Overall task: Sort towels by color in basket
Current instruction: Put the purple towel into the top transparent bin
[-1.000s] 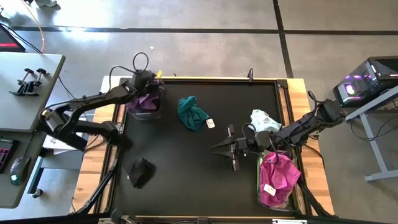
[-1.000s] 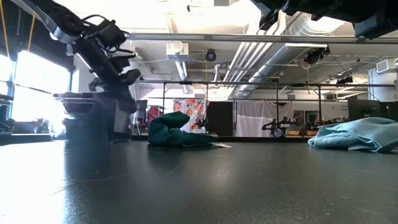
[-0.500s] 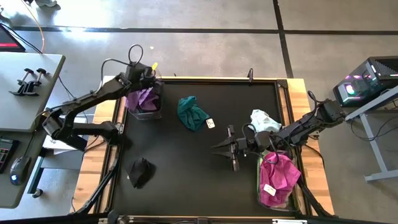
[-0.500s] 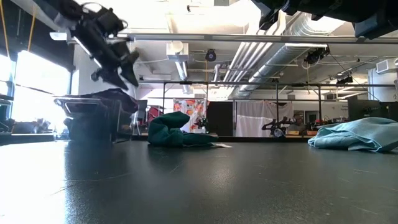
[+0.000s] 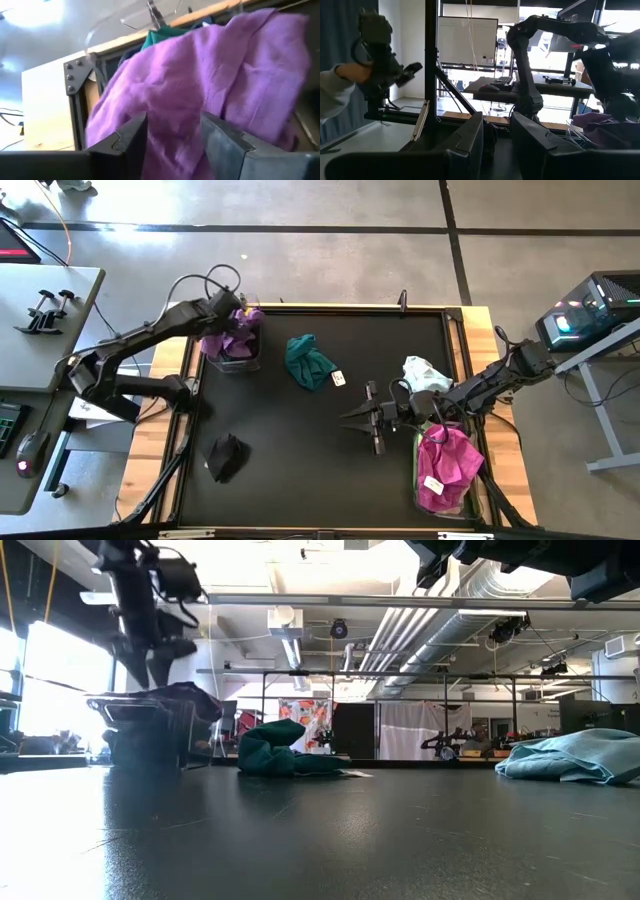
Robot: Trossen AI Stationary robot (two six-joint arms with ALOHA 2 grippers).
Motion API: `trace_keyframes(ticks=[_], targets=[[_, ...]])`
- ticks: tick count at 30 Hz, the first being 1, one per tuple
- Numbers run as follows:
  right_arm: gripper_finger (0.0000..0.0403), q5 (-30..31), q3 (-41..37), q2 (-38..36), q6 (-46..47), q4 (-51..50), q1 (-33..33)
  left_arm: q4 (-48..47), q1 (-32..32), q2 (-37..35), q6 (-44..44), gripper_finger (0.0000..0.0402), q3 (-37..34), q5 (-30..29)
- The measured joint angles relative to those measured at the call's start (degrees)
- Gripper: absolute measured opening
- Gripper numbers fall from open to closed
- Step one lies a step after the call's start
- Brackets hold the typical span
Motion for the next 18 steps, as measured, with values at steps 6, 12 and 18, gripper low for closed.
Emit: trace_keyframes(ticks=[6,12,18], targets=[[0.0094,0.0,-0.01,0.0,0.0,-0.01,0.0,11.16,0.02,7.63,1.78,0.0124,-5.45,5.64],[0.0094,0.0,-0.02,0.0,0.2,0.0,0.0,23.58,0.19,15.67,4.25,0.009,-8.2,9.91],[0.0094,0.0,-0.02,0.0,0.26,-0.01,0.0,25.26,1.08,16.73,7.59,0.0073,-7.15,10.71]])
